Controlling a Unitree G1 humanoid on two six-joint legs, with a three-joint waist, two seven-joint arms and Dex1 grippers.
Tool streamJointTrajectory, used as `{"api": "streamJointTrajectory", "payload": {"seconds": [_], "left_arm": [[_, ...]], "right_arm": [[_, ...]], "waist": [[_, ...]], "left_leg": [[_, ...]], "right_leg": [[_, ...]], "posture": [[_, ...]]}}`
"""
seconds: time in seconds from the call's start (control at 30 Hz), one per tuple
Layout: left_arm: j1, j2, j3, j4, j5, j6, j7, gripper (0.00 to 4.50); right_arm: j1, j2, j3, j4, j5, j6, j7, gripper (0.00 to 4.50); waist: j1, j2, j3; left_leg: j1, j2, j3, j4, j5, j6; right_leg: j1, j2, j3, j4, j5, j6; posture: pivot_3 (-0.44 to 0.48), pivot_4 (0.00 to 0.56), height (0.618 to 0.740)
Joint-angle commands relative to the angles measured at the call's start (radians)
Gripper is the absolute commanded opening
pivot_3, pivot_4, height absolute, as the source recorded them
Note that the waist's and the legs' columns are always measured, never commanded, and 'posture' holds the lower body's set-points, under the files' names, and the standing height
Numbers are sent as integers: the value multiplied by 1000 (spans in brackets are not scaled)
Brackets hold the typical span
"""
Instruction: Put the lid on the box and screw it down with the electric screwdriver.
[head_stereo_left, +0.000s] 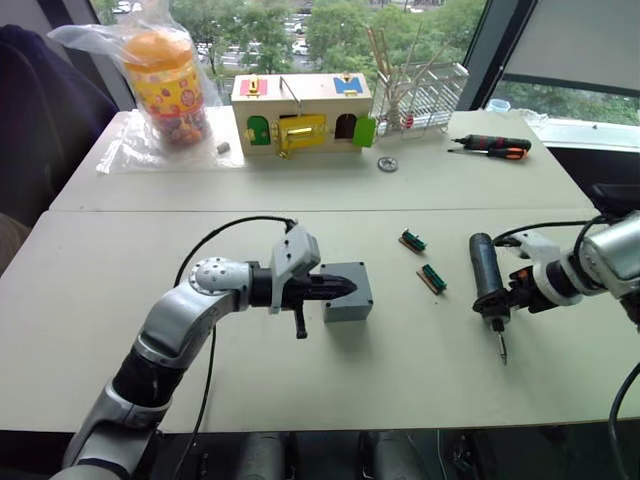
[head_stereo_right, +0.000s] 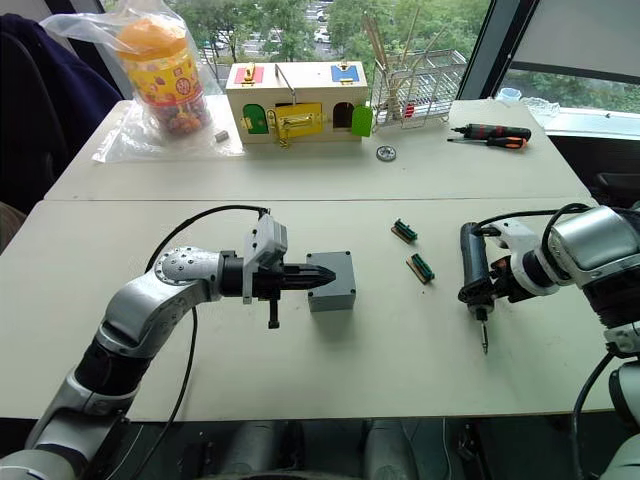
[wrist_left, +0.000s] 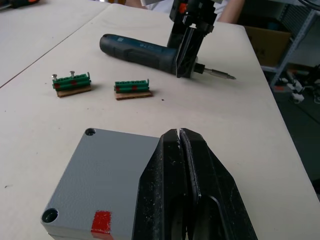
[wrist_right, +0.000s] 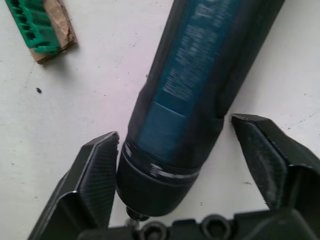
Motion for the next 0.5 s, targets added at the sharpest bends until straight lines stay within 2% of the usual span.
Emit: {"api": "streamJointTrajectory", "payload": {"seconds": [0.03,0.07,0.1,0.37,0.4,0.5], "left_arm": [[-13,-7,13,-8,3,-29,6,0],[-13,-9,12,-4,4,-31,7,0],[-14,-12,10,-1,5,-33,8,0],[-16,-18,5,19,16,-51,0,0],[-17,-17,7,21,16,-52,-2,0],[-19,0,37,29,-5,-42,-16,0]], "right_arm": [[5,19,58,71,-63,-50,48,2307],[-4,27,59,96,-76,-50,57,1873],[-12,33,61,115,-89,-54,68,1756],[-28,50,49,199,-162,-76,129,1756],[-38,54,30,215,-165,-75,127,1756],[-178,69,-122,281,-142,-28,95,1756]], "waist": [[0,0,0],[-1,-1,0],[-1,-2,-1],[0,-6,-4],[0,-6,-4],[-3,-3,-2]], "left_leg": [[0,0,0,0,0,0],[0,0,0,0,0,0],[0,0,0,0,0,0],[1,0,0,1,0,0],[1,0,0,1,0,0],[0,0,1,1,0,0]], "right_leg": [[0,0,0,0,0,0],[0,0,0,0,0,0],[0,0,0,0,0,0],[1,0,0,0,0,0],[1,0,0,-1,0,0],[1,-1,-1,0,1,-1]], "posture": [[0,150,711],[0,150,711],[0,150,711],[0,150,711],[0,150,711],[0,150,711]]}}
